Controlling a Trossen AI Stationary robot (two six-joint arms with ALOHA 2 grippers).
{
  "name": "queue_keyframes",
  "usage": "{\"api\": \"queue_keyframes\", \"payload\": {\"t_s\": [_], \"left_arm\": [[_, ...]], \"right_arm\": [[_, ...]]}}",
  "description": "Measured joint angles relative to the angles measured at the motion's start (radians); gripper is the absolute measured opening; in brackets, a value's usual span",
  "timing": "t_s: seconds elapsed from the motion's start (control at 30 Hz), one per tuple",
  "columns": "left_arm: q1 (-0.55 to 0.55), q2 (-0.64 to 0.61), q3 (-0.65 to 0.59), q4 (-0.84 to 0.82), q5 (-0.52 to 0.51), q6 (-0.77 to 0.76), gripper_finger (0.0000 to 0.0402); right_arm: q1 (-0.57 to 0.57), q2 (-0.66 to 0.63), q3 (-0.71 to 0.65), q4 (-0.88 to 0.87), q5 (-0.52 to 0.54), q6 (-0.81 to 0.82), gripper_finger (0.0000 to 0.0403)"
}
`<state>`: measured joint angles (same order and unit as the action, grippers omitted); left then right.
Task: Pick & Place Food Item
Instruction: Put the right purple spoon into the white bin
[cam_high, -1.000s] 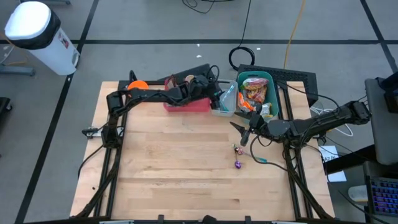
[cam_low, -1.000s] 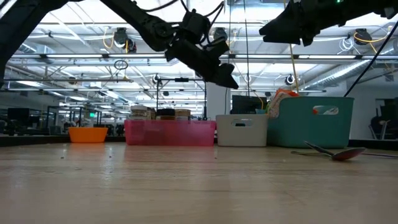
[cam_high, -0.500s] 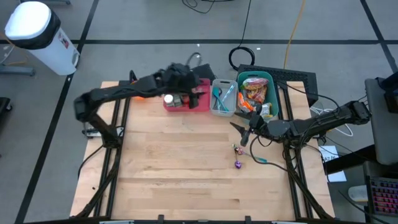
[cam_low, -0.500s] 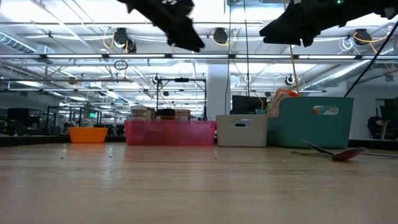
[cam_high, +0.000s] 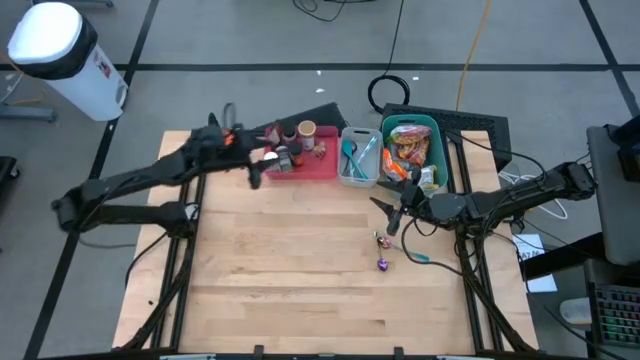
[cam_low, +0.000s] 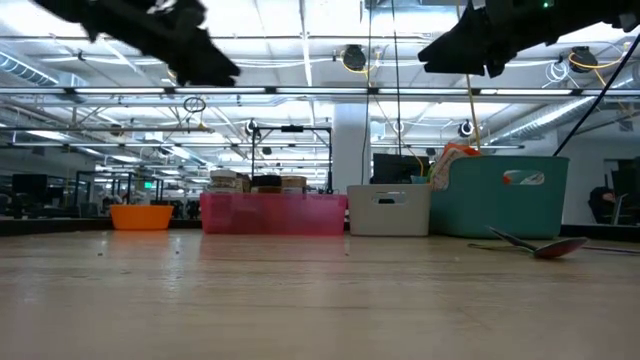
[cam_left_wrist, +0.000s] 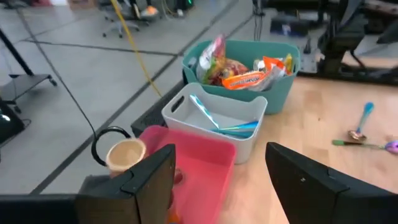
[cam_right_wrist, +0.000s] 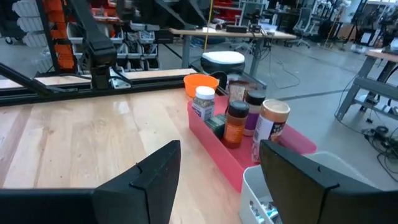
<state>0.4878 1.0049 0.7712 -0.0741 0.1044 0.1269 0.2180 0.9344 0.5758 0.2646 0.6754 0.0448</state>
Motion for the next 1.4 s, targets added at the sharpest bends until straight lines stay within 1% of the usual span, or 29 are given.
{"api": "queue_keyframes", "payload": {"t_s": [0.17, 0.37, 0.43, 0.5, 0.57, 0.67, 0.8, 0.9, 1.03, 1.2, 1.27, 1.4], "left_arm": [[0.02, -0.246, -0.182, 0.06, -0.001, -0.058, 0.0257], [0.043, -0.492, -0.328, 0.065, -0.001, -0.115, 0.0257], [0.055, -0.559, -0.362, 0.064, -0.001, -0.132, 0.0257], [0.066, -0.611, -0.386, 0.06, -0.002, -0.14, 0.0257], [0.075, -0.65, -0.404, 0.06, -0.001, -0.152, 0.0257], [0.081, -0.678, -0.426, 0.052, -0.002, -0.163, 0.0257], [0.082, -0.678, -0.43, 0.04, -0.001, -0.163, 0.0257], [0.082, -0.669, -0.43, 0.043, -0.002, -0.163, 0.0257], [0.082, -0.664, -0.43, 0.04, -0.002, -0.159, 0.0257], [0.082, -0.658, -0.43, 0.04, -0.003, -0.159, 0.0257], [0.082, -0.658, -0.43, 0.04, -0.003, -0.161, 0.0257], [0.082, -0.658, -0.43, 0.04, -0.002, -0.161, 0.0257]], "right_arm": [[0.0, 0.0, 0.0, -0.045, 0.0, 0.051, 0.021], [0.0, 0.0, 0.0, -0.154, -0.002, 0.164, 0.021], [-0.001, 0.0, 0.0, -0.179, -0.053, 0.148, 0.021], [0.005, 0.005, 0.0, -0.187, -0.133, 0.111, 0.021], [0.025, 0.027, 0.004, -0.169, -0.164, 0.111, 0.021], [0.068, 0.094, 0.052, -0.25, -0.166, 0.154, 0.021], [0.119, 0.226, 0.149, -0.506, -0.193, 0.308, 0.021], [0.144, 0.313, 0.185, -0.651, -0.244, 0.405, 0.021], [0.158, 0.39, 0.186, -0.743, -0.316, 0.5, 0.021], [0.169, 0.434, 0.186, -0.831, -0.433, 0.621, 0.021], [0.175, 0.446, 0.186, -0.854, -0.448, 0.651, 0.021], [0.191, 0.471, 0.186, -0.876, -0.446, 0.674, 0.021]]}}
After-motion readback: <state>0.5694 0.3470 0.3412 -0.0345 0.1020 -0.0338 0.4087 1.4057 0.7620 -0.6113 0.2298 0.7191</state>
